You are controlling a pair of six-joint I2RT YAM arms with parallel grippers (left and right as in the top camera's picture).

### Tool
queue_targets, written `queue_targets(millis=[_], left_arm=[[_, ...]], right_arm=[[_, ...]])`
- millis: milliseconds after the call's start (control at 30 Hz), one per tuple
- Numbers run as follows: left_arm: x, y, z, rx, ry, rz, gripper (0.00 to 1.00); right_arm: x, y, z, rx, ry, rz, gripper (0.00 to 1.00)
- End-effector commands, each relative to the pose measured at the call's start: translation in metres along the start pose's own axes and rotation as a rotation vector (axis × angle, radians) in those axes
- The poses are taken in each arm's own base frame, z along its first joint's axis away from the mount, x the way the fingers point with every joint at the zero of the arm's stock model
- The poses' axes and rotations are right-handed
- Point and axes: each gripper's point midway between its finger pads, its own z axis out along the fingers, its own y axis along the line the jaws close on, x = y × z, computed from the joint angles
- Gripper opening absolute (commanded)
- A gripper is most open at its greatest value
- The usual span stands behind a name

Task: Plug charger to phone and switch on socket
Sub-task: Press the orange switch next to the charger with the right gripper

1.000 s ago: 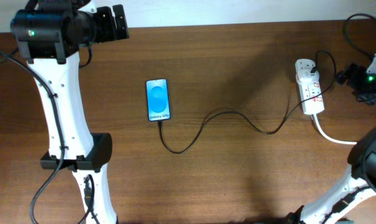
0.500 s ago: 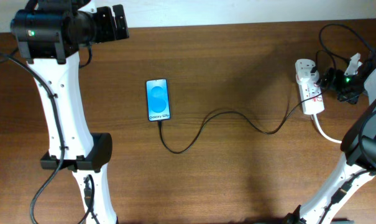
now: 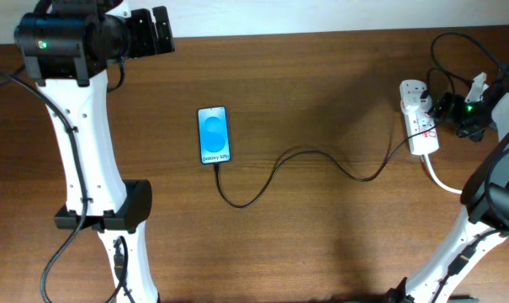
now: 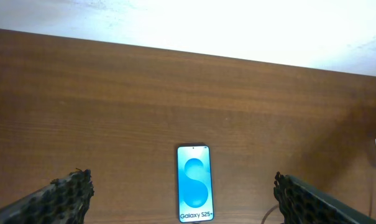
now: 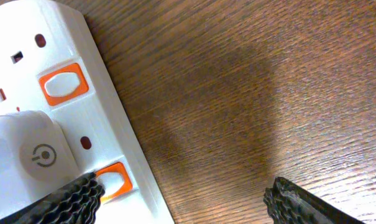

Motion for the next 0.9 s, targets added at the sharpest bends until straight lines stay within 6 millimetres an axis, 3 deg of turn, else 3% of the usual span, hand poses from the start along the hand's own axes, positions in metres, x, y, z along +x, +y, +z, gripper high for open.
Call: queue_targets(millis=[0, 233, 333, 467, 700, 867], left_arm=[[-0.003, 0.003, -0.007, -0.007, -0.019, -0.001, 0.99], [-0.003, 0.002, -0.007, -0.007, -0.020, -0.001, 0.99], [-0.003, 0.002, -0.007, -0.007, -0.020, -0.001, 0.99], [-0.003, 0.002, -0.007, -0.007, -0.020, -0.001, 0.99], [-0.003, 0.003, -0.007, -0.007, -0.019, -0.001, 0.99], [-0.003, 0.002, -0.007, -0.007, -0.020, -0.001, 0.99]], right_arm=[[0.029, 0.028, 0.029, -0.027, 0.113, -0.051, 0.90], [0.040, 0.035, 0.038, -0.070, 0.157, -0.041, 0.89], [0.032, 0.025, 0.037, -0.037, 0.126, 0.007, 0.90], [0.014, 0.003, 0.020, -0.032, 0.084, 0.088, 0.90], [0.002, 0.006, 0.013, -0.047, 0.053, 0.079, 0.90], [0.007, 0.008, 0.016, -0.022, 0.070, 0.039, 0.89]])
